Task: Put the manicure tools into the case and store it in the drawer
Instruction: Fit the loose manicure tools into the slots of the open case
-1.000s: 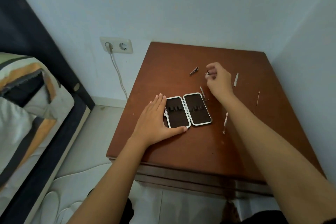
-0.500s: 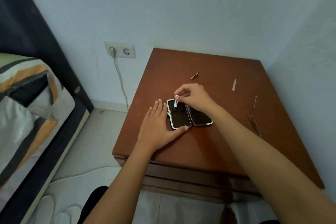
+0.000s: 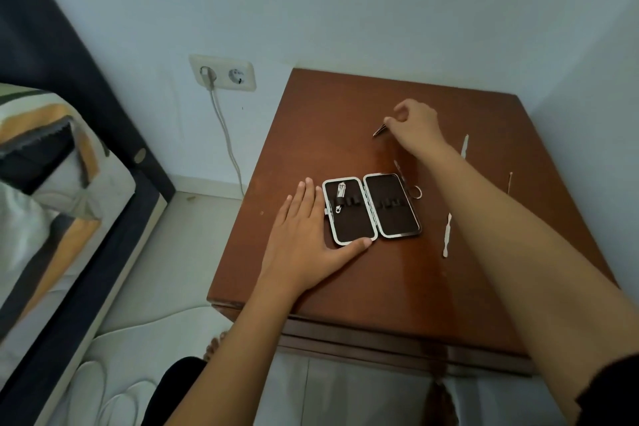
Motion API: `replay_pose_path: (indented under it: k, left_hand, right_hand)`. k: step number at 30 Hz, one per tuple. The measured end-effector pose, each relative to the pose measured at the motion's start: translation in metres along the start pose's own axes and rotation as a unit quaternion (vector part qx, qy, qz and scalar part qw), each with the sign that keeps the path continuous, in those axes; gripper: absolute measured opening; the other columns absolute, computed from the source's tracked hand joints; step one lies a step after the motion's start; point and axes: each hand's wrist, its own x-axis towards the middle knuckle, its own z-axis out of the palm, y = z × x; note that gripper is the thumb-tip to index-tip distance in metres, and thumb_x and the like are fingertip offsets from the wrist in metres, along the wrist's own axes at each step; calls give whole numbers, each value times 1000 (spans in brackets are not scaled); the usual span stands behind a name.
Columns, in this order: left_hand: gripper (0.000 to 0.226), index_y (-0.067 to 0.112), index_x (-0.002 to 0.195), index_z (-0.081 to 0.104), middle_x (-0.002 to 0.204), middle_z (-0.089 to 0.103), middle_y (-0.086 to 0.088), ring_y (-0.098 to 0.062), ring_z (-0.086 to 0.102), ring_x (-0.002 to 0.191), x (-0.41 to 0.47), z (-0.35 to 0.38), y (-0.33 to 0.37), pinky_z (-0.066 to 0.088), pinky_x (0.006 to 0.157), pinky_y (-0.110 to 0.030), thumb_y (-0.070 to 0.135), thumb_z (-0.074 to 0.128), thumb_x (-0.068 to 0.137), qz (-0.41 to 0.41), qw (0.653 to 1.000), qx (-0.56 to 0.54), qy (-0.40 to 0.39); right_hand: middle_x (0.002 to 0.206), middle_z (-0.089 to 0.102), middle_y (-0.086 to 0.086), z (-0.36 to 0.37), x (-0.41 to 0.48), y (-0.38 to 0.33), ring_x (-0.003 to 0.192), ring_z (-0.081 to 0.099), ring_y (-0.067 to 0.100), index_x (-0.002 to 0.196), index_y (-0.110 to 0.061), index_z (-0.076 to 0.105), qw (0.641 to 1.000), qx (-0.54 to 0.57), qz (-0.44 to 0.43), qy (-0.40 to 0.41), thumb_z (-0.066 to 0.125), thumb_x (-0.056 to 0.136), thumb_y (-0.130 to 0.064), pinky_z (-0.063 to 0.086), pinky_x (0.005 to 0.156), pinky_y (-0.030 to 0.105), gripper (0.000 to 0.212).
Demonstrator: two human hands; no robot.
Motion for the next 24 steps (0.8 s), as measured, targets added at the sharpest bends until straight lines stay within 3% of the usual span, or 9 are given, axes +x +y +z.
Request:
replay_pose_path:
  k: [2, 4, 6, 8, 13, 15, 19, 21, 24]
  left_hand:
    - [111, 15, 150, 8, 160, 1, -3, -10, -6, 146, 1, 0, -1, -5, 116, -27, 85, 30, 67, 2, 1000, 1, 2]
    - [110, 16, 150, 10, 160, 2, -3, -10, -5, 146, 2, 1, -1, -5, 116, -27, 85, 32, 67, 2, 1000, 0, 5]
    - [110, 16, 150, 11, 160, 3, -2, -10, -4, 146, 3, 1, -1, -4, 116, -27, 85, 34, 68, 2, 1000, 0, 6]
    - [110, 16, 150, 12, 160, 3, -2, -10, -3, 146, 3, 0, -1, -3, 117, -28, 85, 36, 68, 0, 1000, -2, 3]
    - [109, 16, 150, 12, 160, 4, -2, -11, -1, 146, 2, -5, 2, 0, 118, -29, 84, 39, 68, -5, 1000, -9, -5]
    - [109, 16, 150, 13, 160, 5, -2, -11, 0, 146, 1, -6, 3, 1, 118, -30, 83, 40, 68, -8, 1000, -13, -7]
    - [108, 16, 150, 13, 160, 6, -4, -12, 0, 146, 0, -8, 5, 1, 117, -30, 82, 41, 69, -7, 1000, -17, -9]
    - [107, 17, 150, 14, 160, 7, -4, -12, 0, 146, -1, -8, 4, 1, 117, -29, 82, 41, 69, -5, 1000, -19, -9]
    - [107, 17, 150, 14, 160, 7, -4, -12, 1, 146, 0, -7, 4, 0, 117, -30, 83, 40, 69, -7, 1000, -17, -11]
  right_hand:
    - [124, 54, 19, 9, 11, 3, 118, 49, 33, 120, -7, 55, 998, -37, 23, -37, 59, 86, -32, 38, 97, 34, 42]
    - [119, 58, 20, 17, 12, -2, 114, 52, 34, 111, -6, 62, 997, -65, 3, -42, 63, 84, -30, 41, 98, 36, 36]
    - [107, 65, 18, 21, 9, -8, 103, 60, 33, 94, -6, 69, 998, -53, -18, -22, 64, 81, -17, 47, 94, 38, 17]
    - [95, 67, 15, 21, 2, -11, 89, 60, 29, 85, -7, 71, 999, -40, -28, -21, 56, 78, -1, 51, 89, 37, 17]
    - [98, 70, 10, 8, -30, -19, 82, 63, 19, 91, -13, 69, 992, 103, -46, -64, 68, 75, -2, 47, 69, 14, 19]
    - [88, 69, 2, 3, -48, -23, 79, 62, 12, 89, -16, 69, 979, 165, -67, -97, 73, 73, -6, 51, 72, 19, 19]
    - [78, 68, 4, 4, -76, -22, 76, 68, 21, 83, -14, 69, 965, 166, -105, -171, 75, 72, -4, 58, 78, 35, 17]
    - [81, 70, 7, 5, -82, -21, 78, 68, 19, 86, -9, 70, 968, 152, -102, -170, 76, 72, -5, 57, 81, 31, 16]
    - [86, 71, 7, 4, -90, -19, 80, 66, 14, 88, -8, 70, 969, 123, -119, -176, 74, 75, -8, 49, 73, 12, 14]
